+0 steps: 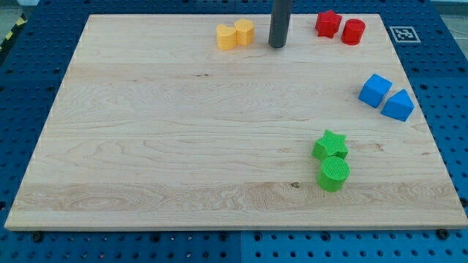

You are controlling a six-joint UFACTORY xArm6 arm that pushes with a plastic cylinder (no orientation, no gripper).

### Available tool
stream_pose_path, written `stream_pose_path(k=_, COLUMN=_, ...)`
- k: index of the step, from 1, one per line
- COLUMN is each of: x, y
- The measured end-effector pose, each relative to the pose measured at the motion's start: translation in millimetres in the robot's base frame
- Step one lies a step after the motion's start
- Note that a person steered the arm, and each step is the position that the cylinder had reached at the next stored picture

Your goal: Move the yellow hexagon above the green star

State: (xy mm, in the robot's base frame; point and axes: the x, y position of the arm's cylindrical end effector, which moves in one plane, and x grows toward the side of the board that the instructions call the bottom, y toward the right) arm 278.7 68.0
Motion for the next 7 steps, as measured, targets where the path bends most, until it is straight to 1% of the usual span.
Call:
stream_pose_path(k=3, x=-55, y=-16)
stream_pose_path(k=4, x=-56, y=-47)
stream_pose_path(k=5, x=-56, y=-64)
stream_pose_path(k=7, x=-27, y=-64)
